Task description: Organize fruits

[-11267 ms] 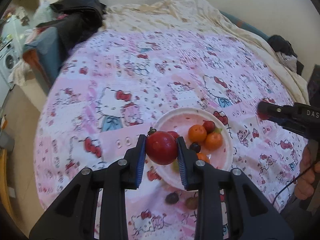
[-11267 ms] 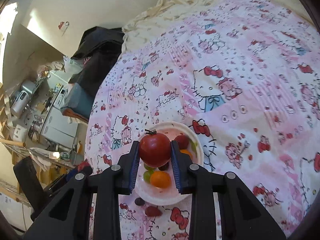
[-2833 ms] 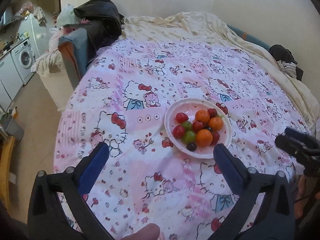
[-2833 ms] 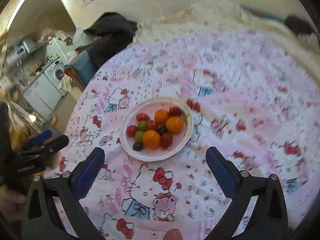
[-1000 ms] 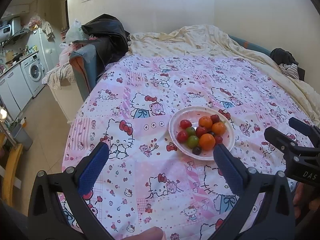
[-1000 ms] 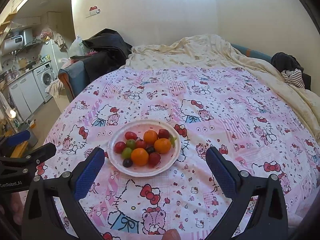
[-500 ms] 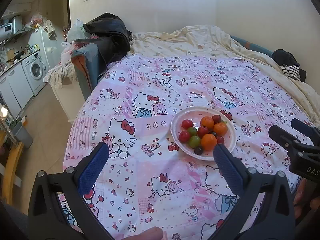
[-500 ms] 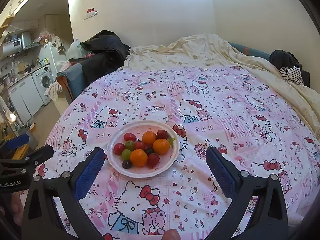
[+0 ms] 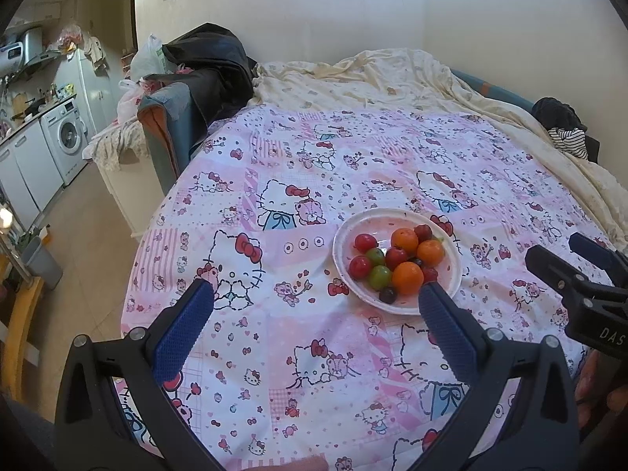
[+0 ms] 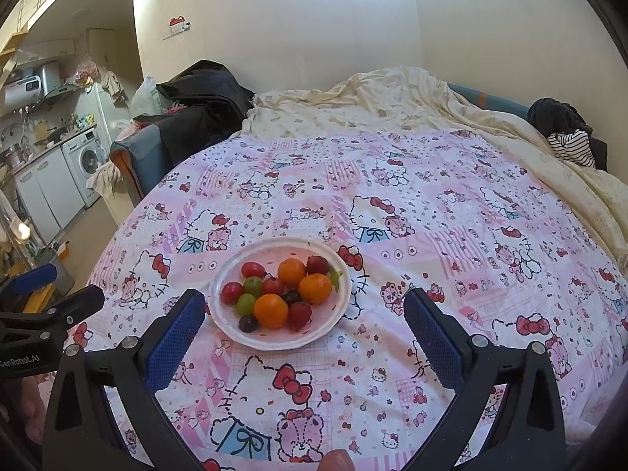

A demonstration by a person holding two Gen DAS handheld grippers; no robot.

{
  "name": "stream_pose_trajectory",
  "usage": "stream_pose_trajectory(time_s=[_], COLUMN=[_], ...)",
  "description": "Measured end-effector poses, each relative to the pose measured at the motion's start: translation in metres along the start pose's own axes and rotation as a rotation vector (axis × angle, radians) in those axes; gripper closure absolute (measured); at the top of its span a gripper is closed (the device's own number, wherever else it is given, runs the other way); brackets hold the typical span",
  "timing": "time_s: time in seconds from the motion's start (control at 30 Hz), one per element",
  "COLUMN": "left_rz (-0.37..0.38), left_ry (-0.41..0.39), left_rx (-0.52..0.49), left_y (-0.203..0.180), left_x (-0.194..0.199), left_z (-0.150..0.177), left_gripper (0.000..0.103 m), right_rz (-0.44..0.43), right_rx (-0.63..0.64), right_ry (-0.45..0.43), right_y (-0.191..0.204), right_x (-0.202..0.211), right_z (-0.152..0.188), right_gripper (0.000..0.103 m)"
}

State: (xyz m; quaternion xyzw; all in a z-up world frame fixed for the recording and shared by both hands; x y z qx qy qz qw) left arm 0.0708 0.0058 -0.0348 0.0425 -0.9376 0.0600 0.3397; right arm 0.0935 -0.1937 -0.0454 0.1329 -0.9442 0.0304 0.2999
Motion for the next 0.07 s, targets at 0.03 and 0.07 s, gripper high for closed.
stream_pose_trajectory(time_s=[0.03, 0.07], left_rz=[0.001, 0.001], left_ry=[-0.001, -0.002], left_rx=[0.000, 0.001], left_y=[-0.0002, -0.0012], left_x=[-0.0002, 0.0000], left_z=[-0.0004, -0.0006], left_gripper=[0.000, 0.000], right_rz=[0.001, 0.003], right_rx=[0.003, 0.005], right_ry=[0.001, 0.000], right_y=[0.0006, 0.0006], right_x=[0.0000, 0.0000], right_z=[0.0000, -0.0001], right_gripper=[0.000, 0.000])
Point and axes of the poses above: each gripper's, at about its wrist camera, not at the fingertips, and x roughly against the way its jaws point, y to its left, z to its underside, the point moved 6 cm from there along -x, roughly the way its jaws point, and after that the axes turned 7 degrees about x, right-handed, at the moved point
